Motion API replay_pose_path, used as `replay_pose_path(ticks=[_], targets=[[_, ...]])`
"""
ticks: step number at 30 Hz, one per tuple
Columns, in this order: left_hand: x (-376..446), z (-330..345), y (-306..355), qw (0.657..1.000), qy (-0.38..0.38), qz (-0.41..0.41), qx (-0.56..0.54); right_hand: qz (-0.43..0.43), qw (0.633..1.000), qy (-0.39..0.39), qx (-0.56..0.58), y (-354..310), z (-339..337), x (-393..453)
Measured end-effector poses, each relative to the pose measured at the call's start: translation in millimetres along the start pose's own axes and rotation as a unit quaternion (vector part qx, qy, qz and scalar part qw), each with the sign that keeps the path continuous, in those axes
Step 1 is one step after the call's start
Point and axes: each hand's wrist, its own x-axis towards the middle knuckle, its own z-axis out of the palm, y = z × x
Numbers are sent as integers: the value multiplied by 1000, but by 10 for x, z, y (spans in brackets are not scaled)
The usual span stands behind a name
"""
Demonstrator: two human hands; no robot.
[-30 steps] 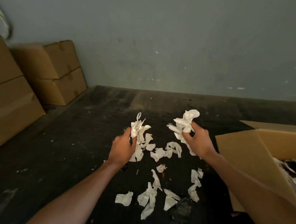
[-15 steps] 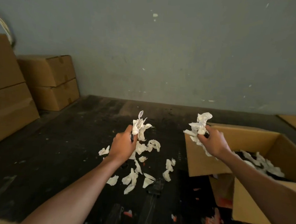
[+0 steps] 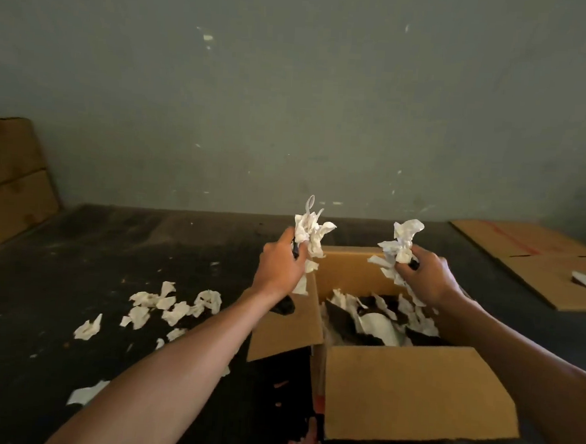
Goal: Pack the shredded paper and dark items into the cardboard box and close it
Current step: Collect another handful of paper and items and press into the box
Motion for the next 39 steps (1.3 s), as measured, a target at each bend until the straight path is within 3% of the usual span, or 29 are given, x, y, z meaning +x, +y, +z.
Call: replay_pose_path(ticks=[5,11,16,19,23,26,29,31,36,39], targets=[[266,1093,390,996,-25,-67,-50,8,997,-71,25,653,-83,447],[188,1701,316,981,-57,-175,-64,-11,990,-138,1,1099,133,819],[155,1920,-29,934,-241,-262,12,-26,956,-279,-90,1360,356,1009],[168,1853,6,908,-316,-269,47,-16,930,-334,-151,1402,357,1128],[206,1825,10,908,-308,-265,100,-17,920,-379,-95,1353,207,1235],[205,1912,-110,910,-297,-269,106,-23,934,-352,-57,1365,228,1291],[135,1936,-47,901,-337,-248,114,-34,948,-312,-56,1467,438,1252],[63,2011,-87,881,-390,-233,136,-23,941,-322,-97,1609,657,1173],[-45,2206,-260,810,-495,-243,200,-7,874,-437,-213,1882,1173,1001],[16,2260,-317,780,-523,-255,232,32,884,-433,-174,1893,1364,1033]])
